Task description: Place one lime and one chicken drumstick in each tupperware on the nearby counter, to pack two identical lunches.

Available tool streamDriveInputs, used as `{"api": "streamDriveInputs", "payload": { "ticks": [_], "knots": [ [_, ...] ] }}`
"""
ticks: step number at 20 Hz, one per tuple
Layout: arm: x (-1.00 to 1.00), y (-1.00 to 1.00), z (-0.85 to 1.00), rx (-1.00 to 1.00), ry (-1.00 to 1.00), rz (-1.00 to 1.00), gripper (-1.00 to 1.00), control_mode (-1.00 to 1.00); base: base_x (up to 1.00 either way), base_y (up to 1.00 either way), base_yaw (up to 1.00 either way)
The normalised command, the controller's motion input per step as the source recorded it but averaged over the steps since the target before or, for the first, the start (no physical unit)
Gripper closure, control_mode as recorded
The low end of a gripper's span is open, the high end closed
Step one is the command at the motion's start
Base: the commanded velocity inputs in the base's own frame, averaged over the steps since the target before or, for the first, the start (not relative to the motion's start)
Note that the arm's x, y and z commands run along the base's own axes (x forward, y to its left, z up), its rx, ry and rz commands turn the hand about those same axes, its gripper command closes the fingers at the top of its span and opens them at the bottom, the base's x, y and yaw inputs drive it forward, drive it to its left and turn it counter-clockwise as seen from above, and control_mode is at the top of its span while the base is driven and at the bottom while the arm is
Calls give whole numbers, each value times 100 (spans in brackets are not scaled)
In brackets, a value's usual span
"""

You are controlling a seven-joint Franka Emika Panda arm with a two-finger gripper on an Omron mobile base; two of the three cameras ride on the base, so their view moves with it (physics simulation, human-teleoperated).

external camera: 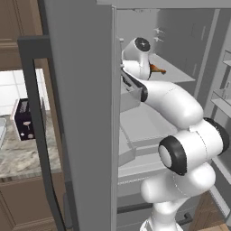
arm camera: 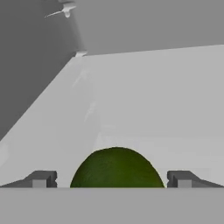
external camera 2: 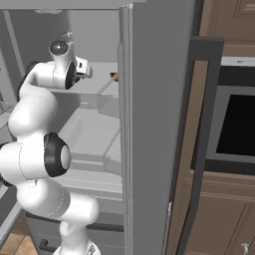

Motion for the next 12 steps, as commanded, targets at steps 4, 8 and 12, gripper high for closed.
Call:
{"api": "streamDriveInputs", "payload": {
  "ticks": [4, 8, 12],
  "knots": [
    [1, 7, -39, -3, 7, 0, 100, -100, 0, 0, 0],
    [0, 2, -61, -5, 7, -1, 100, -100, 0, 0, 0],
    [9, 2, -41, -4, 1, 0, 100, -100, 0, 0, 0]
  ]
}}
